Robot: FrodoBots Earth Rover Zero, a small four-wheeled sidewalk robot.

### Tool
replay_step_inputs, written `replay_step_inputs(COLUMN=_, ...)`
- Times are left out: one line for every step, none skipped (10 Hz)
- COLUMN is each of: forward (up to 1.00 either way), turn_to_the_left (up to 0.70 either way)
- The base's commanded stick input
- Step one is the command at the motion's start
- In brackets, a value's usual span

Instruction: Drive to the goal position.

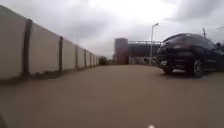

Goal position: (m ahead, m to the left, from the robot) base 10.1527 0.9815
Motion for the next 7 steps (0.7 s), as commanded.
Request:
replay_step_inputs(forward=0.7, turn_to_the_left=0.02)
replay_step_inputs(forward=0.7, turn_to_the_left=0.02)
replay_step_inputs(forward=0.7, turn_to_the_left=0.02)
replay_step_inputs(forward=0.7, turn_to_the_left=0.02)
replay_step_inputs(forward=0.7, turn_to_the_left=0.02)
replay_step_inputs(forward=0.7, turn_to_the_left=0.02)
replay_step_inputs(forward=0.7, turn_to_the_left=0.02)
